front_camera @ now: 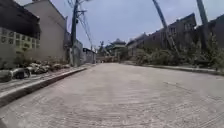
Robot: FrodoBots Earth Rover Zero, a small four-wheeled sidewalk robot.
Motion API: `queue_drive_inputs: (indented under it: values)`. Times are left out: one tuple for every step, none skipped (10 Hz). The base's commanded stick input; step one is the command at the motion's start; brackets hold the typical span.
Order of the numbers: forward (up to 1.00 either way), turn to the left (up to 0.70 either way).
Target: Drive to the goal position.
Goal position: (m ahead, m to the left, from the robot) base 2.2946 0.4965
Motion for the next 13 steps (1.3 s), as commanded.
queue_drive_inputs:
  values:
    - [1.0,0.0]
    - [1.0,0.0]
    - [1.0,0.0]
    - [1.0,0.0]
    - [1.0,0.0]
    - [1.0,0.0]
    - [0.98,0.0]
    - [0.99,0.0]
    - [1.0,0.0]
    - [1.0,0.0]
    - [1.0,0.0]
    - [1.0,0.0]
    - [1.0,0.0]
